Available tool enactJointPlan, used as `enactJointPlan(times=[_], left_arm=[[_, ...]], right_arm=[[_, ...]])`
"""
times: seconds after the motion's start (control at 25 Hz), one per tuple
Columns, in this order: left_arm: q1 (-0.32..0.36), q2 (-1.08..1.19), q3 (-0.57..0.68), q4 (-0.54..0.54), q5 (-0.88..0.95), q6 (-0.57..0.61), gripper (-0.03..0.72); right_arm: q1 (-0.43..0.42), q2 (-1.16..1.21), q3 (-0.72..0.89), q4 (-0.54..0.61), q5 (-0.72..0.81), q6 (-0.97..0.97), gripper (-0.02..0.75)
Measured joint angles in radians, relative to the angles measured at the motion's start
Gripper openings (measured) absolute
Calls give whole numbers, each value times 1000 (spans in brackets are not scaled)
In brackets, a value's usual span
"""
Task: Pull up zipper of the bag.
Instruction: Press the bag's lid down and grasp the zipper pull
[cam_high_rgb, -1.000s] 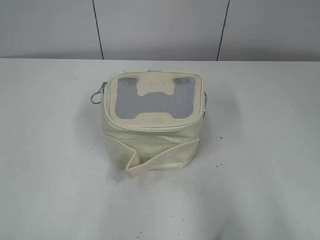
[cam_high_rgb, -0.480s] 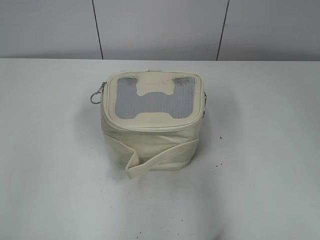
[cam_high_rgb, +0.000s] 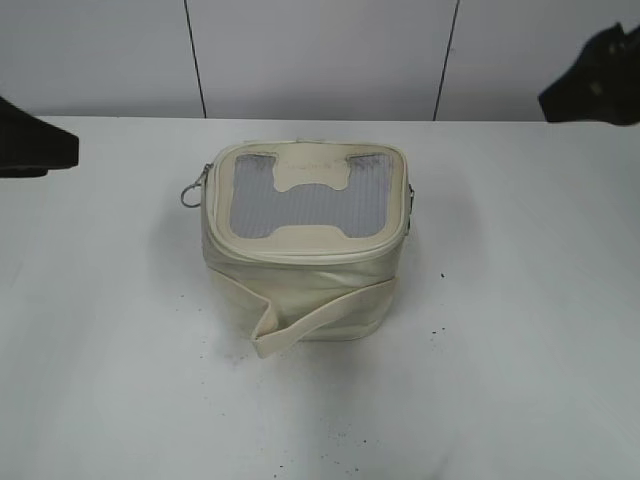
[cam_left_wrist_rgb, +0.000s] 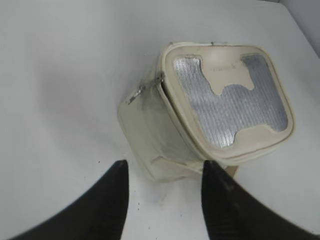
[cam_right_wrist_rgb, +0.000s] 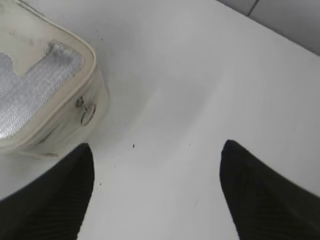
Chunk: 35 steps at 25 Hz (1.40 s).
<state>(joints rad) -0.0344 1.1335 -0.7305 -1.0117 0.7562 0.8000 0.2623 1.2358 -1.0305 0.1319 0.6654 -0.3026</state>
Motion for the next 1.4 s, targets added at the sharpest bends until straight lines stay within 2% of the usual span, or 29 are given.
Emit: enactJointPlan(times=[0.24, 0.44, 0.6, 0.84, 1.08, 1.4], left_arm=[[0, 223, -161, -28, 57, 97, 368], [-3, 381, -261, -27, 122, 195, 368], [-30, 470, -325, 9, 150, 225, 368], [-60, 562, -399, 79, 154, 229, 369], [-61, 621, -415, 112, 153, 229, 371], [-68, 652, -421, 116, 126, 229, 372]], right_arm=[[31, 229, -231, 91, 26, -208, 584], [77, 450, -441, 223, 148, -415, 530], [115, 613, -627, 326, 257, -526, 507], [194, 816, -867, 382, 328, -565, 503], [209, 978, -1047, 441, 381, -568, 503], [209, 1095, -1097, 440, 405, -565, 503]])
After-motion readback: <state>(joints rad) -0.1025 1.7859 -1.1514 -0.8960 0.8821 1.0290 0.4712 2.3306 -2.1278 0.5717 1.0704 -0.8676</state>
